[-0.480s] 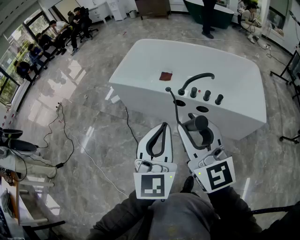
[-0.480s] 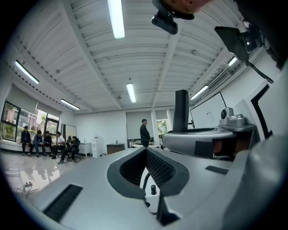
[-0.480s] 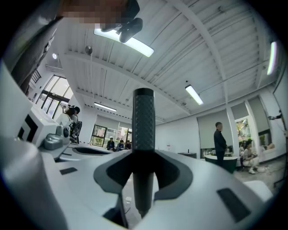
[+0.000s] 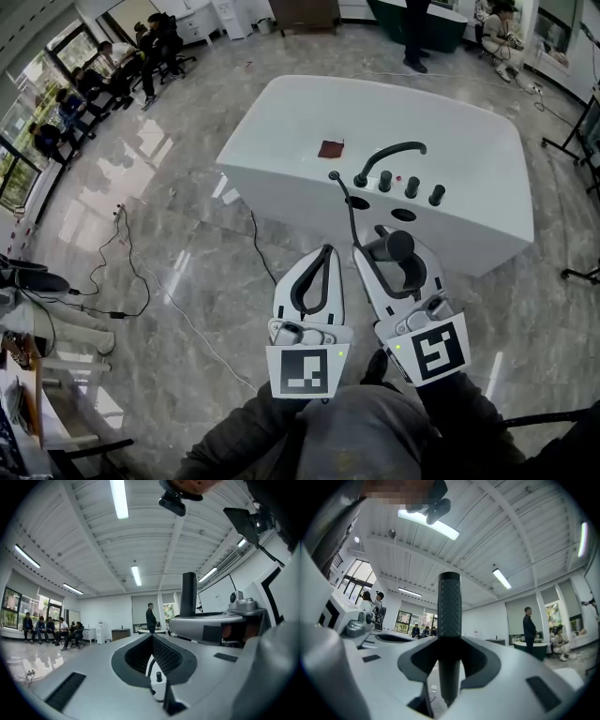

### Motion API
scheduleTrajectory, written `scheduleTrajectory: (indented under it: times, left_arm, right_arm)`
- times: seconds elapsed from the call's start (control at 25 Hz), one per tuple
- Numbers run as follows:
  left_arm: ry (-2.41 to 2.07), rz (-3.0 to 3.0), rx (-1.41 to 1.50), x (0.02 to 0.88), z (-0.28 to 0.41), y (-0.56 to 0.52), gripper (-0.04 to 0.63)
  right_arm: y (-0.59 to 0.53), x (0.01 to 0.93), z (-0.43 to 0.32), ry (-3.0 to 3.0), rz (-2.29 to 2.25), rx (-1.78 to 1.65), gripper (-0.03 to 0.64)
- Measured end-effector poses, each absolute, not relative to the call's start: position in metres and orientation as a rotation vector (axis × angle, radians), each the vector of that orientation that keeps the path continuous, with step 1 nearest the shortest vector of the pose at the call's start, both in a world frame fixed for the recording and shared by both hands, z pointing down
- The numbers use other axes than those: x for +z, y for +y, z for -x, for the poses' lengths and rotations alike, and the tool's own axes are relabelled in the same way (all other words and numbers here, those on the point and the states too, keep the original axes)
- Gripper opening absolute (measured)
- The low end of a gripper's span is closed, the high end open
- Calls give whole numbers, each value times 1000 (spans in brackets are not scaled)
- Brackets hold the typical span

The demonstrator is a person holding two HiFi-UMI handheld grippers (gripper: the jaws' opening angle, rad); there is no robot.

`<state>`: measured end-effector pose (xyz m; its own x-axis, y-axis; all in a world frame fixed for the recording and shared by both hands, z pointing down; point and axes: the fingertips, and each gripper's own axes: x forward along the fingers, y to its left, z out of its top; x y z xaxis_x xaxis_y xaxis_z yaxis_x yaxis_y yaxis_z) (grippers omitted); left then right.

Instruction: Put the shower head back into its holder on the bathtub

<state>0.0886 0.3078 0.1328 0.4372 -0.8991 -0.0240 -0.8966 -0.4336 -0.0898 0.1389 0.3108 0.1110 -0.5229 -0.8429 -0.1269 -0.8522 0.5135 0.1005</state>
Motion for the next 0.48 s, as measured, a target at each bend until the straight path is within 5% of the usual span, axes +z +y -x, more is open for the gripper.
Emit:
scheduleTrajectory:
  times: [0.48]
  left_arm:
    - [1690, 2545, -67, 144, -109, 308, 3]
  right_arm:
    - [312, 113, -164, 2699, 1429, 228, 136]
